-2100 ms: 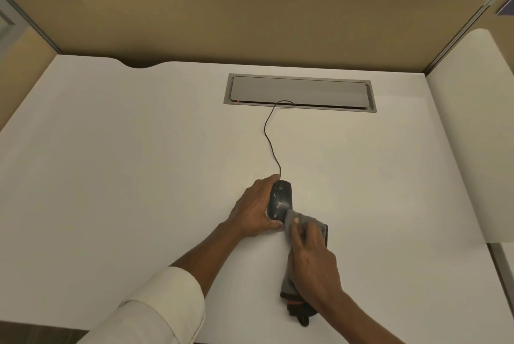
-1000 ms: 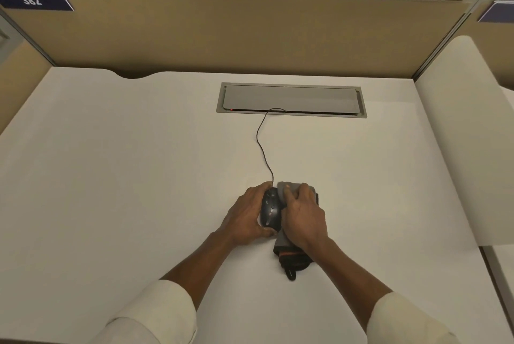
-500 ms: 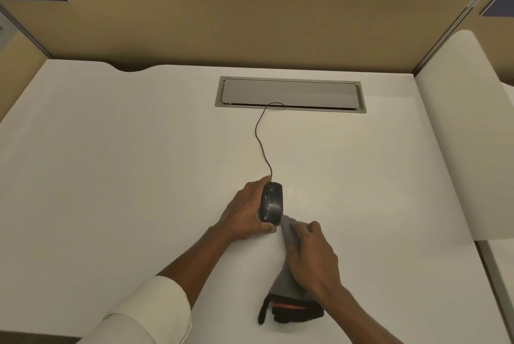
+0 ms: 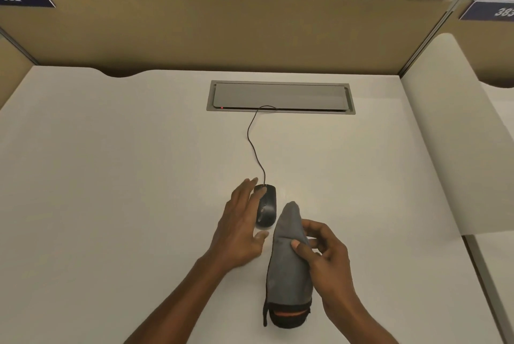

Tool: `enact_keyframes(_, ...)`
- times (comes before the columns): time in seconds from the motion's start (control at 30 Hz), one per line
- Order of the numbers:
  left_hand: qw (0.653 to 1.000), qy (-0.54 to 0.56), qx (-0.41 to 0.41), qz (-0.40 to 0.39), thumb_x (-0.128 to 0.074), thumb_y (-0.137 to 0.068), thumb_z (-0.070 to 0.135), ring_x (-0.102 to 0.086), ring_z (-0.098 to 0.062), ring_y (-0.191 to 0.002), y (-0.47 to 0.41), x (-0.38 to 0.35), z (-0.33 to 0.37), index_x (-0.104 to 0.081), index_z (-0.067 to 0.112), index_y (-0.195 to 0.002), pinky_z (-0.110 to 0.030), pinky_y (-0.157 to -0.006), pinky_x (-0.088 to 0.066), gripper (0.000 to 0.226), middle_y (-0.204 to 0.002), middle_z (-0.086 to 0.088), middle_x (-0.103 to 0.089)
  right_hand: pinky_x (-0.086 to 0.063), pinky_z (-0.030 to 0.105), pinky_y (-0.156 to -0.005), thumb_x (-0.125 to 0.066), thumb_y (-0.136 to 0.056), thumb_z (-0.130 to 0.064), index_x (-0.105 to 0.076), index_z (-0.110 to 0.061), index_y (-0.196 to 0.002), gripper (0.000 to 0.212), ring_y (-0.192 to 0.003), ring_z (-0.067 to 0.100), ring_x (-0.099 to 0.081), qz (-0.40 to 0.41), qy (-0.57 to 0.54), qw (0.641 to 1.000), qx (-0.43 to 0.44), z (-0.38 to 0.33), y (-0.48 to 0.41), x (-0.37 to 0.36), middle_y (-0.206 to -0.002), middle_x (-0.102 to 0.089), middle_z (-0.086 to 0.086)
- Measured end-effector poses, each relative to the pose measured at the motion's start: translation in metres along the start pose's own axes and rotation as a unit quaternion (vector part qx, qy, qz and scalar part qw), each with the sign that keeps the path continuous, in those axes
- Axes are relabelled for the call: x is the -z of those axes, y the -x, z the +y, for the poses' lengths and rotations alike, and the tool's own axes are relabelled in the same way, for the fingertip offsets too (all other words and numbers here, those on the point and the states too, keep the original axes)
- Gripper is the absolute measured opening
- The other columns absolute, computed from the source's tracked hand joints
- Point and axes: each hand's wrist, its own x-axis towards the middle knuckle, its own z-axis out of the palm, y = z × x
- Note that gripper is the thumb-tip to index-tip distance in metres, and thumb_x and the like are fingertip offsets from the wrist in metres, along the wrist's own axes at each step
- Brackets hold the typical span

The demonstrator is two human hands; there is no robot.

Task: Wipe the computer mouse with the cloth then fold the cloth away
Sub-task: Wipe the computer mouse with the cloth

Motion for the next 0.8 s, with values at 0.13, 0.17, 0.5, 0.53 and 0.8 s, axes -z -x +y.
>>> enact_keyframes(0.13, 0.986, 0.116, 0.064, 0.104, -0.068, -0.096, 0.019, -0.047, -0.001, -0.141, 0.037, 0.006, 0.027, -0.048, 0.038, -0.144, -0.028, -0.114, -0.047, 0.056, -0.150, 0.020, -0.048, -0.060, 0.023, -0.070, -0.079, -0.090, -0.016, -0.074, -0.030, -0.115, 0.028, -0.089, 0.002, -0.070, -0.008, -0.011, 1.000, 0.005, -0.005, 0.004, -0.015, -0.110, -0.077, -0.015)
enact_keyframes(0.17, 0.978, 0.155, 0.090, 0.108, -0.065, -0.099, 0.032, -0.052, 0.001, -0.134, 0.043, 0.010, 0.036, -0.050, 0.041, -0.138, -0.024, -0.109, -0.049, 0.043, -0.141, 0.026, -0.053, -0.061, 0.024, -0.069, -0.079, -0.090, -0.015, -0.074, -0.029, -0.114, 0.028, -0.089, 0.002, -0.071, -0.017, -0.022, 1.000, 0.007, -0.007, 0.006, -0.019, -0.108, -0.077, -0.015)
enact_keyframes(0.5, 0.927, 0.343, 0.132, 0.070, -0.080, -0.084, 0.062, -0.049, 0.007, -0.143, 0.065, 0.030, 0.042, -0.036, 0.047, -0.160, -0.018, -0.115, -0.045, 0.089, -0.156, 0.034, -0.049, -0.059, 0.039, -0.099, -0.064, -0.098, 0.000, -0.074, -0.019, -0.126, 0.035, -0.114, 0.025, -0.073, -0.183, -0.165, 0.969, -0.033, -0.019, 0.006, -0.056, -0.118, -0.079, 0.005)
enact_keyframes(0.53, 0.927, 0.344, 0.134, 0.068, -0.084, -0.082, 0.058, -0.048, 0.005, -0.145, 0.064, 0.033, 0.035, -0.035, 0.047, -0.160, -0.021, -0.117, -0.044, 0.092, -0.158, 0.033, -0.047, -0.057, 0.042, -0.104, -0.057, -0.098, 0.007, -0.072, -0.016, -0.129, 0.042, -0.118, 0.027, -0.071, -0.217, -0.188, 0.956, -0.055, -0.020, 0.001, -0.055, -0.123, -0.077, 0.008)
enact_keyframes(0.8, 0.943, 0.269, 0.181, 0.076, -0.078, -0.095, 0.034, -0.055, 0.000, -0.138, 0.037, 0.047, 0.002, -0.045, 0.048, -0.154, -0.020, -0.111, -0.047, 0.069, -0.152, 0.029, -0.055, -0.064, 0.038, -0.083, -0.069, -0.096, -0.004, -0.074, -0.016, -0.122, 0.029, -0.103, 0.025, -0.076, -0.197, -0.033, 0.976, 0.082, -0.016, -0.048, -0.037, -0.114, -0.080, 0.002)
